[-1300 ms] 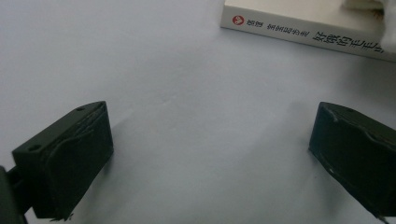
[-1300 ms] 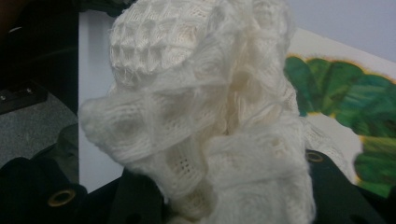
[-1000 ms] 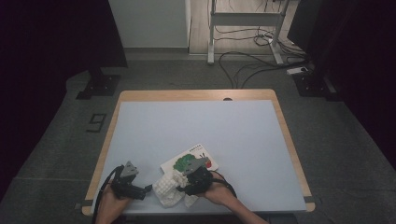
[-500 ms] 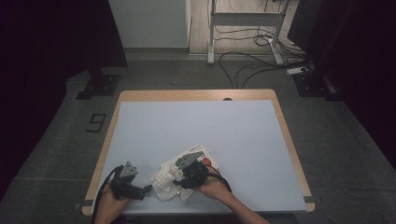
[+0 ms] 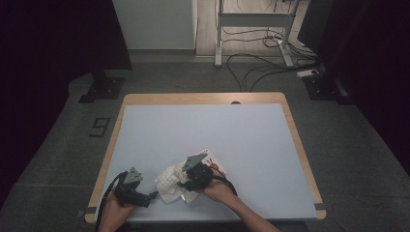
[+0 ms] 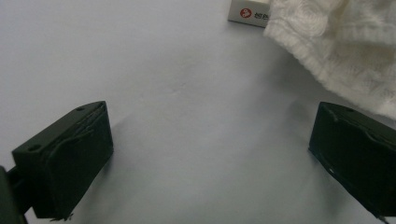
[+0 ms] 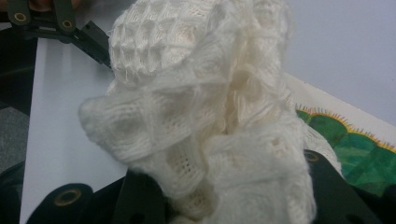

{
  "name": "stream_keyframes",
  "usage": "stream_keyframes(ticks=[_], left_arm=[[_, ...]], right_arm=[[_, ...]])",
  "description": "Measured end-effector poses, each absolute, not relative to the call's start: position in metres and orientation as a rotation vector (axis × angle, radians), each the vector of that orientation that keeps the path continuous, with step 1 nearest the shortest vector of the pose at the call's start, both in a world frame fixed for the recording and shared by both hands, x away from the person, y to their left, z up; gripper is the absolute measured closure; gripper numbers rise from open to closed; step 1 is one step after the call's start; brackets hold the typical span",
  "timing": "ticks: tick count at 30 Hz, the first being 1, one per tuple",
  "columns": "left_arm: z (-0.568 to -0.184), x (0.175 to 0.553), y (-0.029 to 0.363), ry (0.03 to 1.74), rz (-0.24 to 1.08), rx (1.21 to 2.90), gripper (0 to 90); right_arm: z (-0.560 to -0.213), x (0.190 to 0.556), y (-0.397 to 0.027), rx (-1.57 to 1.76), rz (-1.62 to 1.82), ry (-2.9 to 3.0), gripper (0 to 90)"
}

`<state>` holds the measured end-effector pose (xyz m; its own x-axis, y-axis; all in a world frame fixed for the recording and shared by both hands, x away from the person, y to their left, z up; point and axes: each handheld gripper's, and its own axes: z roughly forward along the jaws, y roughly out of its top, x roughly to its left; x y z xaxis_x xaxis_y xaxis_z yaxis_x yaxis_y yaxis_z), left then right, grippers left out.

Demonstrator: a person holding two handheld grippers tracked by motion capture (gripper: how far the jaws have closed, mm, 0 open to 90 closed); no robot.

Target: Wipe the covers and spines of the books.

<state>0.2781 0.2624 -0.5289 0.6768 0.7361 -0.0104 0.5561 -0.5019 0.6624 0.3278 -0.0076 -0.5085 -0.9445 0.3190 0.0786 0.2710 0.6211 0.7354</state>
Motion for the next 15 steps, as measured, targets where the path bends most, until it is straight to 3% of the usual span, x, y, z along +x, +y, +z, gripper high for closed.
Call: stream_keyframes(ticks=[15], left_arm=[[-0.529, 0.278, 0.262, 0.991, 0.362, 2.24, 0.0]], right_arm=[[-0.51, 0.337, -0.03, 0.596, 1.224, 2.731, 62.1]])
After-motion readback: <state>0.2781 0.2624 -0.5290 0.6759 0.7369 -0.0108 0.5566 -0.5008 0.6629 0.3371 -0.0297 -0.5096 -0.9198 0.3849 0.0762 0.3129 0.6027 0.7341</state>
